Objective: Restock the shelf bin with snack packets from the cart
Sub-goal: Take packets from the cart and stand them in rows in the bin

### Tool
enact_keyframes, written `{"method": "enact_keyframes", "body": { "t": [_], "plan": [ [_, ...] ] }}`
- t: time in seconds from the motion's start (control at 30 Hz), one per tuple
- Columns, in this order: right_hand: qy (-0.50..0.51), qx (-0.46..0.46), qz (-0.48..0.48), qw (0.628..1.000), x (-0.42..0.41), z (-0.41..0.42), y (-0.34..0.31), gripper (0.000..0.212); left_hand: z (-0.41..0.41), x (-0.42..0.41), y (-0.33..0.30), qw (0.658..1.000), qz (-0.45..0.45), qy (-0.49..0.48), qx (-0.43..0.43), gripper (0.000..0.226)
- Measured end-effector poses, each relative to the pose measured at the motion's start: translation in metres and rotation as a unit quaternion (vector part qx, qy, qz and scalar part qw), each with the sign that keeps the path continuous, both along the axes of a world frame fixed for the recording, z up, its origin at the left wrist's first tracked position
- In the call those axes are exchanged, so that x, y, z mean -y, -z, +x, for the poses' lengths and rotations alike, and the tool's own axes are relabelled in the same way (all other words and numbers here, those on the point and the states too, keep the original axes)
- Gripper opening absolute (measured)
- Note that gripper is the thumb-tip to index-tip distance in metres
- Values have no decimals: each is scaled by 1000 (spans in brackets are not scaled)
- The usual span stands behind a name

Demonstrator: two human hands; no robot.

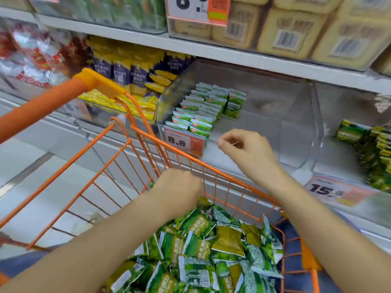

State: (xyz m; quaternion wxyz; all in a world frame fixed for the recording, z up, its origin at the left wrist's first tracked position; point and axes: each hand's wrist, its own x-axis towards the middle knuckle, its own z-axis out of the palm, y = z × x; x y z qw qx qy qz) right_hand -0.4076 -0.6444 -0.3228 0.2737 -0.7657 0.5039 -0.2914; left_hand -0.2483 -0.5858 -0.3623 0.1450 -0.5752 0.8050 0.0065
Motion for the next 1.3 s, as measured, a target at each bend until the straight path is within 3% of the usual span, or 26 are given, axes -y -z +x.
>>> {"method": "enact_keyframes", "body": {
  "t": [0.1, 0.17, 0.27, 0.37, 0.53, 0.67, 0.77, 0.9, 1.07, 1.2, 1.3],
  "plan": [
    [-15, -55, 14, 998, -12, 4, 17, 13, 29, 4, 24, 996, 81, -48, 1, 25],
    [-37, -121, 23, 992, -13, 6, 22, 21, 39, 4, 33, 981, 161, -79, -74, 38],
    [-37, -141, 3, 989, -12, 4, 23, 26, 41, 6, 42, 946, 247, -145, -149, 61],
    [-41, -154, -15, 987, -13, 2, 25, 29, 42, 11, 49, 935, 264, -162, -171, 70],
    [-56, -156, -7, 986, -13, 0, 24, 31, 37, 7, 51, 938, 272, -139, -166, 60],
    [-60, -160, -6, 985, -13, -1, 26, 33, 34, 7, 50, 936, 282, -143, -153, 77],
    [-64, -162, -9, 985, -14, -1, 26, 31, 38, 8, 36, 939, 294, -128, -123, 65],
    [-80, -76, 16, 994, -18, -2, 21, 21, 52, 9, -5, 891, 341, -115, -277, 25],
    [-120, 88, 35, 988, -24, 0, 12, 14, 41, 2, -53, 792, 261, -143, -534, 37],
    [-132, 92, 53, 986, -27, 0, 9, 26, 27, 0, -58, 783, 104, -163, -591, 39],
    [-113, 114, 55, 986, -25, 1, 8, 18, 23, -1, -61, 785, 68, -153, -597, 42]
  ]
}}
